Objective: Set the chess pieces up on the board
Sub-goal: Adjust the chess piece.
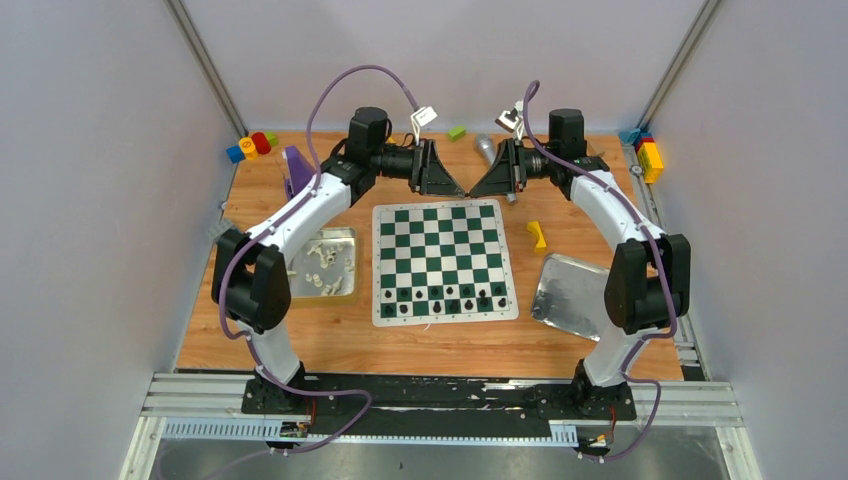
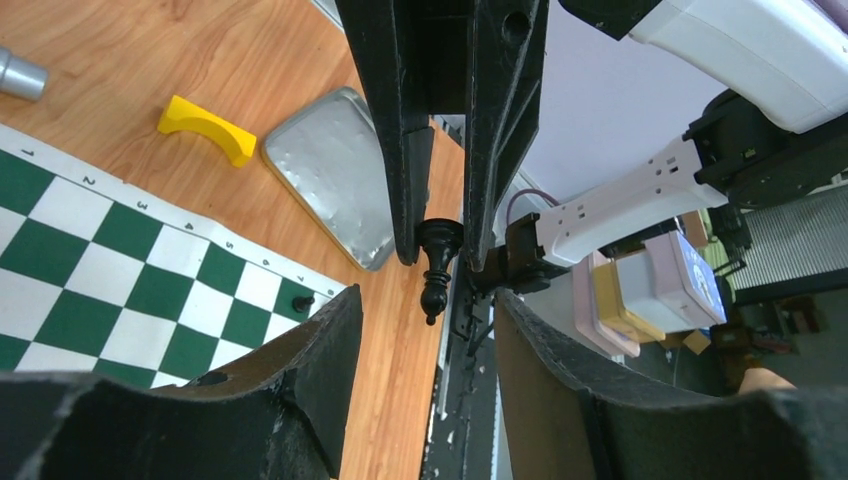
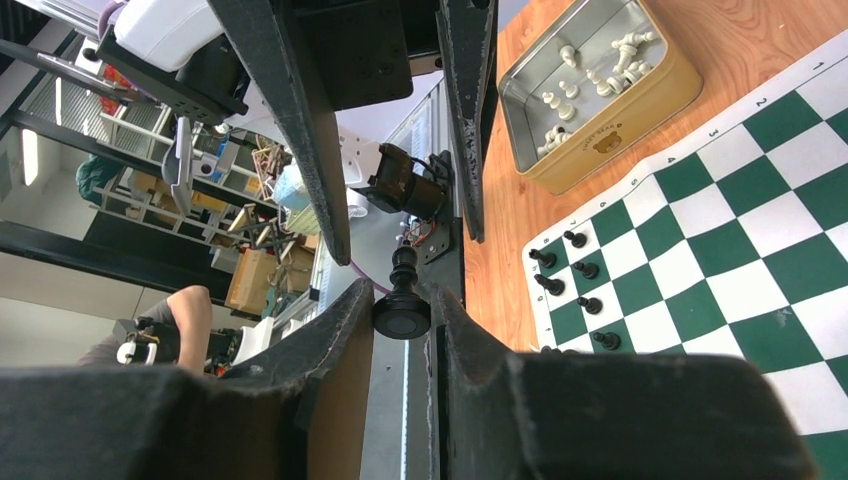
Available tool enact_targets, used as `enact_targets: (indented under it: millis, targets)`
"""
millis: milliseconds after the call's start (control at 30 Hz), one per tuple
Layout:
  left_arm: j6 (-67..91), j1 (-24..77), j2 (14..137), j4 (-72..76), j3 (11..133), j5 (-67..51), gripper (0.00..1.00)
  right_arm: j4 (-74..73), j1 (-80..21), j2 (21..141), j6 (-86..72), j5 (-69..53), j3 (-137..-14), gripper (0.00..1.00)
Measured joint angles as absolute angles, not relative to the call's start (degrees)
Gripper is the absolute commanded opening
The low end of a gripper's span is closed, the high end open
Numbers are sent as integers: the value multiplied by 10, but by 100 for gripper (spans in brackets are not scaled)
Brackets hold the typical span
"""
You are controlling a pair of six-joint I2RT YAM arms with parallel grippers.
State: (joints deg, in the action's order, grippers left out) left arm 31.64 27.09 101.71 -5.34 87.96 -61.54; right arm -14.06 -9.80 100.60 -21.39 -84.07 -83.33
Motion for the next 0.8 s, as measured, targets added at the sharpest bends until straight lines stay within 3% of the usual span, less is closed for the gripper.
enact_targets:
  millis: [533, 800]
  targets:
    - [362, 285, 1026, -1, 874, -628, 45, -117, -98, 1011, -231, -836, -833, 0]
    - [361, 285, 1026, 0, 871, -626, 33, -115, -98, 1011, -237, -838, -833, 0]
